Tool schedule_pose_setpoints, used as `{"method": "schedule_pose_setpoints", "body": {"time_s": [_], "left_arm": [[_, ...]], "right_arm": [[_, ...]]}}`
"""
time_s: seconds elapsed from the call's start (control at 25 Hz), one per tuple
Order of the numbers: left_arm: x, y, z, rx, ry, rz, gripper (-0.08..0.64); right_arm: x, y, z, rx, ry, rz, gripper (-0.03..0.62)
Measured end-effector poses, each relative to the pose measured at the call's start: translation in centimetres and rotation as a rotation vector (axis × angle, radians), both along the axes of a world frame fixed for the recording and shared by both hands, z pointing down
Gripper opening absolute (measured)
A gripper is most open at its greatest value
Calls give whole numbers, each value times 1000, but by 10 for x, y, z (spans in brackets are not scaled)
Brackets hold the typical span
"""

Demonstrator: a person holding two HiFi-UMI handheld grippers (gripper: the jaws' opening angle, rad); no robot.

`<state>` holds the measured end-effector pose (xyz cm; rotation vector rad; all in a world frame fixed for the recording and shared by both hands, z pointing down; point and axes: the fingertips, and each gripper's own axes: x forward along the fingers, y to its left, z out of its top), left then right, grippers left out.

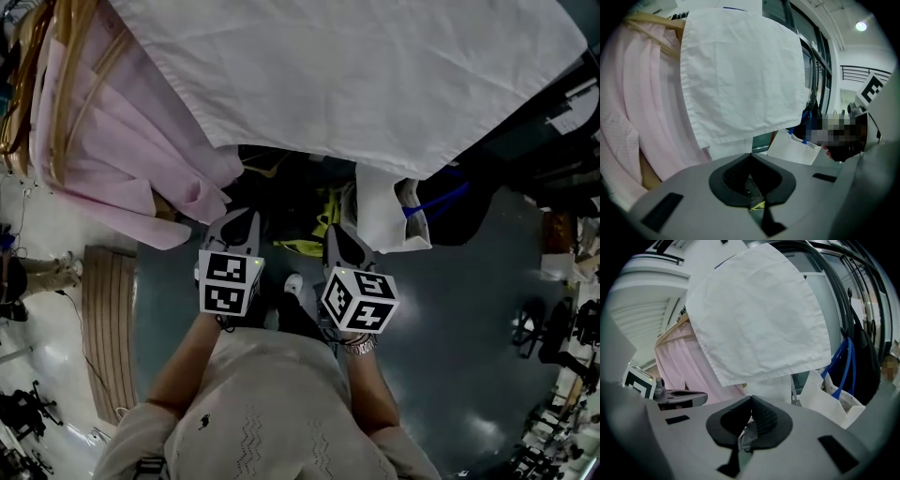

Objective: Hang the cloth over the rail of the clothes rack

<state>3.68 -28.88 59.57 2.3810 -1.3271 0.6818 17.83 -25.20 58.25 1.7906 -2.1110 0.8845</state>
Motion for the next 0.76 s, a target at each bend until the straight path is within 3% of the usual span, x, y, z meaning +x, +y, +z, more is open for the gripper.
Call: {"method": "schedule_pose_setpoints", "body": {"time_s": [0.4,0.76], "left_arm": [[-7,1,6,-33,22,-28,12],[-9,-5,3,-15,28,-22,12]], "right_arm": [[0,-10,-2,-11,25,-24,17],[-3,-10,-3,-7,46,-26,17]]}}
